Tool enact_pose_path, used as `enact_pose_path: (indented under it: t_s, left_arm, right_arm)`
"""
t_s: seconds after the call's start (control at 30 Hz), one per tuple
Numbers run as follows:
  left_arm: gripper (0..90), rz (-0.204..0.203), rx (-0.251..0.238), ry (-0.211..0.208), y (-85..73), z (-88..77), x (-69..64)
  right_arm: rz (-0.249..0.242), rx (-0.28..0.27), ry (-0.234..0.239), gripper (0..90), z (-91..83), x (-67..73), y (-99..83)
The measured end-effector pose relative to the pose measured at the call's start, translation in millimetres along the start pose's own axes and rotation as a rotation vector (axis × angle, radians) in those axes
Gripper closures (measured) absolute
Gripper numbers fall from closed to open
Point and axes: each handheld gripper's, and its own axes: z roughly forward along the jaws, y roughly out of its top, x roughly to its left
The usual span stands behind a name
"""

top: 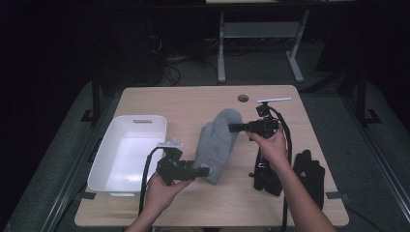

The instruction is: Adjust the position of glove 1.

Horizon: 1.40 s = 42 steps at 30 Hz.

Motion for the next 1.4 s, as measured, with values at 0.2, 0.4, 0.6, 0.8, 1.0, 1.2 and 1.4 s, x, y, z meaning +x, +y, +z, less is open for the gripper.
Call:
enact_pose_path:
  t_s: [0.2, 0.4, 0.6, 0.8, 1.0, 1.2, 1.4]
  left_arm:
    - [40.1, 0.007, -0.007, 0.001, 2.4, -6.8, -0.5]
    - [40.1, 0.013, -0.017, 0.001, 6.3, -14.7, -0.5]
    - [39.9, 0.013, -0.028, 0.003, 9.4, -22.8, -1.0]
    - [39.5, 0.020, -0.038, 0.006, 12.2, -30.2, 0.3]
    - [39.5, 0.016, -0.050, 0.011, 13.8, -37.6, 0.9]
    - [39.5, 0.020, -0.056, 0.018, 15.3, -44.4, 1.4]
    - [39.3, 0.017, -0.074, 0.023, 16.0, -52.0, 1.5]
  right_arm:
    - [0.002, -0.004, 0.015, 76.1, -1.1, 6.4, 4.6]
    - [0.010, -0.018, 0.039, 75.9, -0.4, 11.5, 10.2]
    - [0.015, -0.019, 0.049, 76.0, 2.7, 16.3, 15.7]
    - [0.019, -0.027, 0.066, 76.0, 5.4, 22.4, 21.7]
    - [0.016, -0.027, 0.073, 75.9, 8.6, 27.5, 26.2]
    - [0.009, -0.027, 0.074, 75.9, 11.9, 33.7, 31.4]
    - [0.009, -0.027, 0.081, 75.9, 15.3, 39.4, 36.0]
